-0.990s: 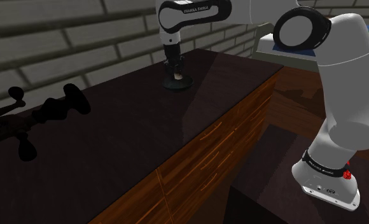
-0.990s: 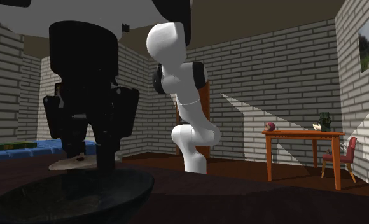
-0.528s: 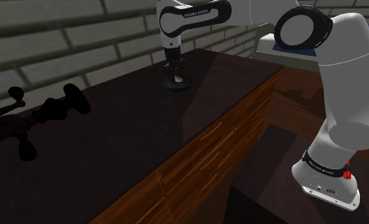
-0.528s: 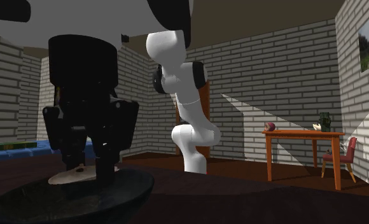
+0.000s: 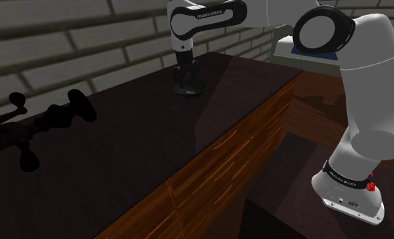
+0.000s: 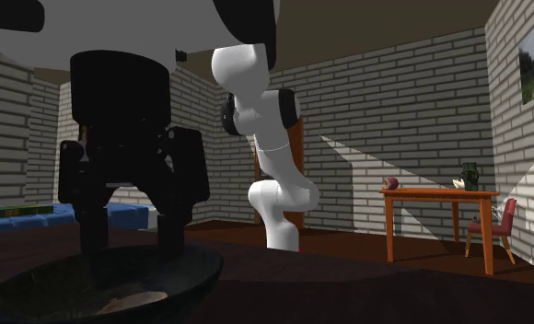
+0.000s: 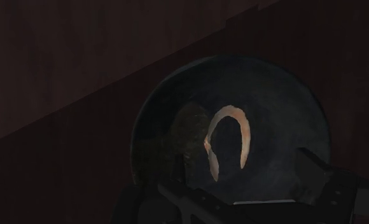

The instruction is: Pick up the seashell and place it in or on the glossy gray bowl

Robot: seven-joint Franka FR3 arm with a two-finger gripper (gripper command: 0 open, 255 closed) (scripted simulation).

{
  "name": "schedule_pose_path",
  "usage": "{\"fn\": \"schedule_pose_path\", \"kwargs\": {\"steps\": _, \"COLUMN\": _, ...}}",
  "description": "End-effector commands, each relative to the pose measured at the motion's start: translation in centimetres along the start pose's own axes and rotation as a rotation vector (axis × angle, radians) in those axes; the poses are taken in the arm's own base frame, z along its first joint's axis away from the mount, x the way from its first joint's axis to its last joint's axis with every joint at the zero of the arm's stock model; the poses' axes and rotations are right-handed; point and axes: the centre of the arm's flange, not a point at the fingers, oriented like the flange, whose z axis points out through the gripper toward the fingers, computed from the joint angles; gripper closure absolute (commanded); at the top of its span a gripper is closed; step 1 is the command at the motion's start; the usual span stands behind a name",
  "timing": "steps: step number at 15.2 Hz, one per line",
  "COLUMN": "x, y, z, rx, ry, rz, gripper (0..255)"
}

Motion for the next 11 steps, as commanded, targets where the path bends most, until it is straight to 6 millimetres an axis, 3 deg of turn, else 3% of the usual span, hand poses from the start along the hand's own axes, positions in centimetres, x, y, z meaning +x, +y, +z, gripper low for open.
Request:
{"fn": "schedule_pose_path", "kwargs": {"steps": 1, "x": 0.0, "y": 0.0, "z": 0.0, "rx": 0.000, "ry": 0.000, "rz": 0.000, "gripper": 0}}
{"fn": "schedule_pose_path", "kwargs": {"steps": 5, "x": 0.0, "y": 0.0, "z": -5.0, "rx": 0.000, "ry": 0.000, "rz": 0.000, "gripper": 0}}
{"fn": "schedule_pose_path", "kwargs": {"steps": 11, "x": 0.0, "y": 0.0, "z": -5.0, "rx": 0.000, "ry": 0.000, "rz": 0.000, "gripper": 0}}
